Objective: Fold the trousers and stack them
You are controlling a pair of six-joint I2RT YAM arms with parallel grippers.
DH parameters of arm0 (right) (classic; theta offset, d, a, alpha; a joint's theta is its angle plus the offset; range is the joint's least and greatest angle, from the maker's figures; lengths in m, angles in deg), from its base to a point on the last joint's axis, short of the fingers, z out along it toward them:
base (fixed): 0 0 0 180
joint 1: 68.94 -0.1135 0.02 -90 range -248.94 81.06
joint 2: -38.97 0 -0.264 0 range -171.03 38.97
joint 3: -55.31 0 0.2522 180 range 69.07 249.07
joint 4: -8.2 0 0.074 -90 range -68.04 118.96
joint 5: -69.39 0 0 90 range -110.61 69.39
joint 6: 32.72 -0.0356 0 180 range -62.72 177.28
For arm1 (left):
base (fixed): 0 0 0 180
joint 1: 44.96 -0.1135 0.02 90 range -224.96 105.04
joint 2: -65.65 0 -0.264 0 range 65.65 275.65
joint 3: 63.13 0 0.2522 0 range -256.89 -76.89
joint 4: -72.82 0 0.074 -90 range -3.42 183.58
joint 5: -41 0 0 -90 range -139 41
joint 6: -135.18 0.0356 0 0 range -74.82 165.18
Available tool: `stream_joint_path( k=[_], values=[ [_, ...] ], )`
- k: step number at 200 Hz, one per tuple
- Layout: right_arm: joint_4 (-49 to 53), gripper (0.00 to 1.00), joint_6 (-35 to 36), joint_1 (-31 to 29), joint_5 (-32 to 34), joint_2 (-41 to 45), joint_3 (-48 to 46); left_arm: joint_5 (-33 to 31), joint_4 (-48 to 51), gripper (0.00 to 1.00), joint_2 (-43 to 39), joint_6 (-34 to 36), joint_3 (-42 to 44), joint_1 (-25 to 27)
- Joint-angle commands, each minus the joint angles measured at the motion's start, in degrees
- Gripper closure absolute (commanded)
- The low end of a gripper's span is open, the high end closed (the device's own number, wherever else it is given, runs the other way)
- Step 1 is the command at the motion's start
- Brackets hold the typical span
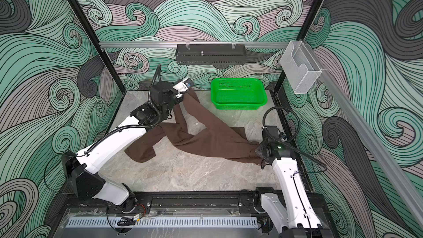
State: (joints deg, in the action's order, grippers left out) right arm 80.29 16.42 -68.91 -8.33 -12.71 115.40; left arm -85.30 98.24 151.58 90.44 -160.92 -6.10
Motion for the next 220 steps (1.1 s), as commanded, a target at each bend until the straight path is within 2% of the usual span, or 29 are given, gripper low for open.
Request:
stream_joint_path(
  k=[1,33,51,66,76,87,101,117,132,152,182,220],
  values=[
    [1.34,1.0,-0.18,0.39,1.28,0.38,-0.88,-2.11,13.61,0.94,-3.22,-11.91,3.66,1.45],
    [1.31,0.98,-0.58,0.4,0.31,0.69,-0.32,5.73,33.71,0.82,-4.03,-30.15,8.81,6.08],
    [1.35,0.83,-0.49,0.41,-0.29,0.62,0.52,11.37,42.6,0.65,-3.84,-38.14,9.55,8.34],
    [1.35,0.6,-0.6,0.41,-1.0,0.84,1.69,13.24,48.26,0.55,-3.71,-43.58,8.52,8.96],
    [1.36,0.48,-0.99,0.4,-1.36,0.84,2.66,12.63,49.19,0.48,-4.92,-44.7,8.13,8.97],
    [1.35,0.39,-1.52,0.4,-1.52,0.72,3.96,10.35,48.15,0.36,-8.08,-45.18,7.07,8.75],
    [1.35,0.34,-2.09,0.41,-1.3,0.05,5.8,7.35,42.81,0.22,-11.95,-44.77,6.51,7.24],
    [0.89,0.33,-2.38,0.4,-1.11,-1.83,7.78,5.64,35.58,0.06,-14.33,-46.08,4.97,2.46],
    [-0.51,0.33,-2.69,0.36,-1.37,-3.62,8.97,10.79,35.22,0.06,-10.97,-49.8,-0.99,-5.59],
    [-2.25,0.33,-3.64,0.41,-2.97,-6.27,10.08,17.9,39.61,0.13,1.45,-53.11,-12.19,-14.02],
    [-4.36,0.33,-4.82,0.41,-4.83,-9.75,11.91,22.99,48.84,0.16,22.08,-55.83,-31.84,-17.91],
    [-6.18,0.34,-4.93,0.39,-5.79,-12.68,13.17,27.85,57.47,0.17,41.21,-59.6,-48.04,-19.77]
  ],
)
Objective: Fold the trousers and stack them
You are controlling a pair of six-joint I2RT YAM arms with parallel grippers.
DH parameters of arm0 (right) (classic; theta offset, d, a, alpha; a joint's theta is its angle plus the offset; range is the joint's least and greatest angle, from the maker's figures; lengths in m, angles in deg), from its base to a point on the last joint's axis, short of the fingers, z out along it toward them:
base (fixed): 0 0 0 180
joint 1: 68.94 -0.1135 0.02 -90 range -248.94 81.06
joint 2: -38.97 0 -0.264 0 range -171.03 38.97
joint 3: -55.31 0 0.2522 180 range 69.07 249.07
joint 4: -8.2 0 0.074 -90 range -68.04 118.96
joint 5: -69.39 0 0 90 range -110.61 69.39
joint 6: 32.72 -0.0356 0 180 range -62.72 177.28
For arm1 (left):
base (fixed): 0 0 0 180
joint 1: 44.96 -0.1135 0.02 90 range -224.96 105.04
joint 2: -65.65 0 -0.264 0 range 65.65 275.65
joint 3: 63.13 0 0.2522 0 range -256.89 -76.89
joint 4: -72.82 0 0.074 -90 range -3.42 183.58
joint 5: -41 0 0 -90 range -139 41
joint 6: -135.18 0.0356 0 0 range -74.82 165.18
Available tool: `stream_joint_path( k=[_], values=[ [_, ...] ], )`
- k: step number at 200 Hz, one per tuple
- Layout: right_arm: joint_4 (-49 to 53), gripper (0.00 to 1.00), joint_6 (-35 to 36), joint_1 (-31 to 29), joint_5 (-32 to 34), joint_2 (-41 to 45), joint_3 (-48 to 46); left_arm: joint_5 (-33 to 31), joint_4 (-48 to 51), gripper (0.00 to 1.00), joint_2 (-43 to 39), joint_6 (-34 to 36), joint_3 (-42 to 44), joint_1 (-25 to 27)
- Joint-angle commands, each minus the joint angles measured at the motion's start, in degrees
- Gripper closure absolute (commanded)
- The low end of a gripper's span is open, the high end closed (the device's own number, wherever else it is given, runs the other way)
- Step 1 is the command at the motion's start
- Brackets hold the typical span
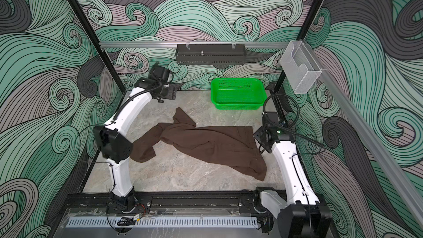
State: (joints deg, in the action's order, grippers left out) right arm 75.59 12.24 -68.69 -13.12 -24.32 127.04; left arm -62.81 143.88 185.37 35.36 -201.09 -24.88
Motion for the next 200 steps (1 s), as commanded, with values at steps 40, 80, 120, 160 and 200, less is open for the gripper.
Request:
stream_joint_path(
  k=[40,80,120,160,200],
  values=[
    [-3.3,0.33,-0.58,0.25,-1.76,-3.83,1.44,10.09,13.24,0.17,17.89,-6.95,-12.76,-2.1],
    [-5.22,0.34,-0.8,0.25,-2.32,-6.06,1.05,16.04,10.93,0.24,22.38,-7.82,-12.72,-2.76],
    [-7.32,0.35,-0.89,0.91,-2.8,-8.36,1.75,17.15,8.35,0.33,25.06,-8.39,-12.64,-3.49],
    [-10.83,0.36,-1.02,2.5,-5.29,-13.31,3.58,18.76,7.91,0.34,28.45,-8.72,-16.55,-4.86],
    [-13.45,0.36,-1.19,2.95,-8.58,-19.59,6.6,21.55,7.43,0.43,31.84,-8.9,-20.9,-5.49]
  ],
)
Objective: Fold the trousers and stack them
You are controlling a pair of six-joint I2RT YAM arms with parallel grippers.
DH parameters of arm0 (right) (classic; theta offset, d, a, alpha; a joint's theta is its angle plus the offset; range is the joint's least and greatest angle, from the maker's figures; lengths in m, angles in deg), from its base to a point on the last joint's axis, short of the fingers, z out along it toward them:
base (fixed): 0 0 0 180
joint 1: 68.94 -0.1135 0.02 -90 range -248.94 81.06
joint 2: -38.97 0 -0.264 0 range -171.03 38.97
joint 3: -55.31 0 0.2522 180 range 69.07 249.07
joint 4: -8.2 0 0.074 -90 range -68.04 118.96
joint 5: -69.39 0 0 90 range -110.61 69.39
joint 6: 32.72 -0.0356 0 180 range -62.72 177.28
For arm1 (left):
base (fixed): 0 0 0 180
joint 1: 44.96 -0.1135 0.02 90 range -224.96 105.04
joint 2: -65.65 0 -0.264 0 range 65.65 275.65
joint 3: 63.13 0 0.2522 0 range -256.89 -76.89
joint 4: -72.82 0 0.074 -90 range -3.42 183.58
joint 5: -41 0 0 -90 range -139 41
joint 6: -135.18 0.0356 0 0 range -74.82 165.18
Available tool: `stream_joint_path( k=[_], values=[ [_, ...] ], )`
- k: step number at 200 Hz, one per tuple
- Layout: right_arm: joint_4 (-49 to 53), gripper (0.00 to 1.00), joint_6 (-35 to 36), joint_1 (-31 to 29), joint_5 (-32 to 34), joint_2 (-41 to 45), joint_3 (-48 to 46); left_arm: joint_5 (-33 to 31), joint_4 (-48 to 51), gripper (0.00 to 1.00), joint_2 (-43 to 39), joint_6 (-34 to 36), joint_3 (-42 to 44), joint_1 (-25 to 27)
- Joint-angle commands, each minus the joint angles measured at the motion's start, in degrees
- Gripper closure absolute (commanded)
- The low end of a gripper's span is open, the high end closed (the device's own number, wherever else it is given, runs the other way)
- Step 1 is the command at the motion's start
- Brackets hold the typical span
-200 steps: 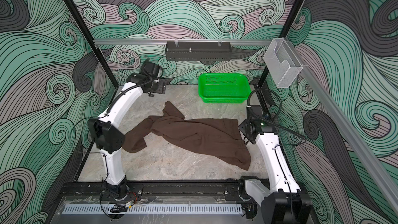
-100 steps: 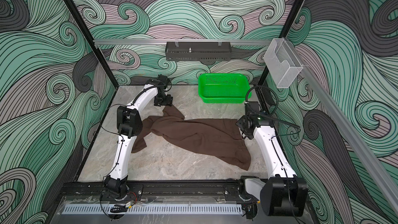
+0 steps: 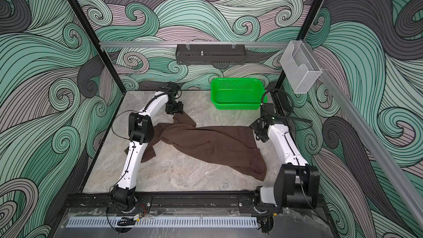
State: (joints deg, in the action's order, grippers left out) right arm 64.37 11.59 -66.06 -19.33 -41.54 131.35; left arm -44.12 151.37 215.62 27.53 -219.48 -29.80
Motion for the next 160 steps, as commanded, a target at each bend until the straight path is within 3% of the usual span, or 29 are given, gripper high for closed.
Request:
stream_joint_path(
  k=[1,21,49,90,126,160],
  values=[
    [-2.28,0.36,-0.54,0.35,-2.39,-2.5,2.35,2.99,-0.17,0.44,1.61,-1.07,-2.48,-0.61],
    [-2.59,0.37,-0.37,0.61,-1.8,-4.39,3.52,5.13,-0.89,0.62,1.82,-1.11,-2.4,-0.61],
    [-3.76,0.37,-0.29,1.84,-2.02,-7.31,4.96,6.27,-0.2,1.0,0.2,-0.51,-0.81,-0.97],
    [-4.27,0.34,1.76,2.58,-4.81,-17.03,9.89,5.02,-0.31,1.0,-9.96,-2.45,1.03,-4.15],
    [-4.27,0.33,2.65,2.66,-5.36,-24.76,14.52,1.87,-8.03,1.0,-22.63,-2.35,9.93,-7.11],
    [-3.27,0.33,2.37,2.18,-4.58,-29.32,18.64,1.25,-4.6,1.0,-25.03,-2.06,9.02,-8.99]
  ],
)
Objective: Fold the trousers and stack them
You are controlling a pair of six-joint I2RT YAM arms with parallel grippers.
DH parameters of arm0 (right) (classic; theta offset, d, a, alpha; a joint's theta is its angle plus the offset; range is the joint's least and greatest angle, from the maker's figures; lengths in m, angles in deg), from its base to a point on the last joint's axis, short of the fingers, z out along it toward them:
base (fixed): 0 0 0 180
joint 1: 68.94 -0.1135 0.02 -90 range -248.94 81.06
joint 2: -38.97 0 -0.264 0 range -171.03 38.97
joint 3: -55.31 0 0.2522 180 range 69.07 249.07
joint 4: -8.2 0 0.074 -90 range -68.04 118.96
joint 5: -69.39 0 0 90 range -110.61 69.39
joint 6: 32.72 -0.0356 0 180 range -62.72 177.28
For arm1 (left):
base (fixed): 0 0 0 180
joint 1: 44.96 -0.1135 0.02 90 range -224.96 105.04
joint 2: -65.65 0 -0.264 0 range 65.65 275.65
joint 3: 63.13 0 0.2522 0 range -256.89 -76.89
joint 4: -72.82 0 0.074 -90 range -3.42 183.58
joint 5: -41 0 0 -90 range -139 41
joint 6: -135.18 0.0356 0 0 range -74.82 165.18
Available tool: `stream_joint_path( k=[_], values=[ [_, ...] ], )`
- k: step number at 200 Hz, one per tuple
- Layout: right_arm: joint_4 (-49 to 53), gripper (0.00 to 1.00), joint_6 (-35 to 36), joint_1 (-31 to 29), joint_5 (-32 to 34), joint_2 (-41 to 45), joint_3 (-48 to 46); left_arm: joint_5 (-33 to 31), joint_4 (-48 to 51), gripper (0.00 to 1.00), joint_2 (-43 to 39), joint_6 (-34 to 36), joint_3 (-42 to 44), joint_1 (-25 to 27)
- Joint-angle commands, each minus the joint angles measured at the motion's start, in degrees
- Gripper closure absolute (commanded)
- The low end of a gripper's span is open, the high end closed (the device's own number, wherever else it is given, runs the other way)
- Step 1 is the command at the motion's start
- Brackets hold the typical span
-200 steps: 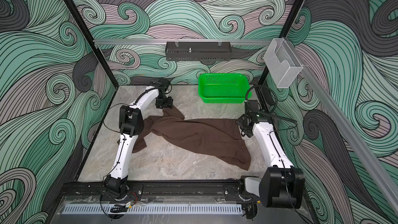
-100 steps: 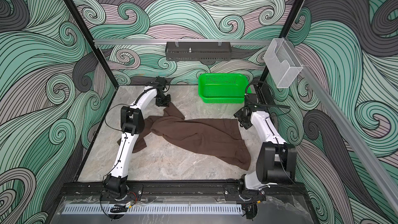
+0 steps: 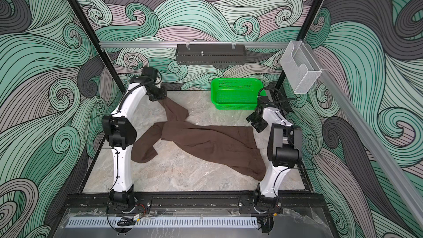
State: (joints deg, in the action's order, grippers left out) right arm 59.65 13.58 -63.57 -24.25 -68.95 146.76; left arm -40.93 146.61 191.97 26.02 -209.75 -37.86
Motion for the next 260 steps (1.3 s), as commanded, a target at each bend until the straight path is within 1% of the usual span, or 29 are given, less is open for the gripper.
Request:
stream_joint_path(
  k=[1,35,87,109,117,124,128,131,133,146,152,160,170,191,218,235,260],
  values=[
    [1.52,0.33,0.37,-0.33,0.4,-2.01,3.42,-2.02,0.21,1.0,-1.45,-0.54,-0.63,-0.93],
    [4.55,0.34,-0.17,-1.98,1.8,-5.29,5.78,-3.51,0.79,1.0,-3.67,-0.81,1.71,-1.56],
    [5.69,0.38,-1.56,-4.22,4.19,-8.28,5.14,-7.03,1.19,1.0,-7.76,-1.11,5.7,-2.51],
    [6.38,0.45,-1.73,-4.34,5.38,-9.19,5.38,-8.54,1.85,1.0,-9.53,-0.84,7.12,-3.13],
    [6.38,0.49,-2.07,-4.25,5.83,-9.38,5.36,-9.07,2.17,1.0,-10.21,-0.79,7.55,-3.44],
    [6.44,0.55,-2.48,-4.25,6.29,-9.37,5.1,-9.44,2.53,1.0,-10.8,-0.78,7.86,-3.69],
    [6.39,0.61,-3.09,-4.23,6.98,-9.27,4.96,-9.61,2.82,1.0,-11.06,-0.8,8.04,-3.87],
    [6.35,0.63,-3.36,-4.16,7.22,-9.16,4.89,-9.67,2.93,1.0,-11.38,-0.81,8.13,-4.0],
    [6.19,0.68,-3.52,-4.14,7.4,-9.08,4.72,-9.66,3.06,1.0,-11.56,-0.82,8.29,-4.12],
    [5.75,0.87,-4.51,-3.84,7.37,-8.09,4.4,-10.19,3.93,1.0,-12.78,-1.01,8.82,-4.82],
    [5.44,0.95,-4.74,-3.69,7.25,-7.13,4.1,-10.71,4.61,1.0,-13.4,-1.17,8.89,-5.26],
    [5.1,1.0,-5.11,-3.45,7.43,-5.07,3.71,-11.42,5.47,1.0,-14.39,-1.3,9.09,-5.99],
    [4.4,1.0,-5.52,-3.12,8.26,-1.39,2.68,-12.09,6.63,1.0,-15.84,-1.5,9.48,-7.17],
    [4.34,1.0,-5.87,-1.02,10.02,8.38,0.95,-12.51,8.03,1.0,-20.23,-2.17,12.04,-11.51],
    [5.79,1.0,-5.13,3.92,12.65,20.86,-2.12,-13.6,6.7,1.0,-28.47,-3.59,19.39,-18.93],
    [7.17,1.0,-4.57,7.8,12.57,26.47,-4.58,-14.36,4.35,1.0,-34.0,-3.25,24.93,-23.01],
    [7.57,1.0,-4.11,13.15,10.15,31.21,-9.13,-15.15,7.46,1.0,-36.7,-2.53,26.56,-27.1]
  ],
)
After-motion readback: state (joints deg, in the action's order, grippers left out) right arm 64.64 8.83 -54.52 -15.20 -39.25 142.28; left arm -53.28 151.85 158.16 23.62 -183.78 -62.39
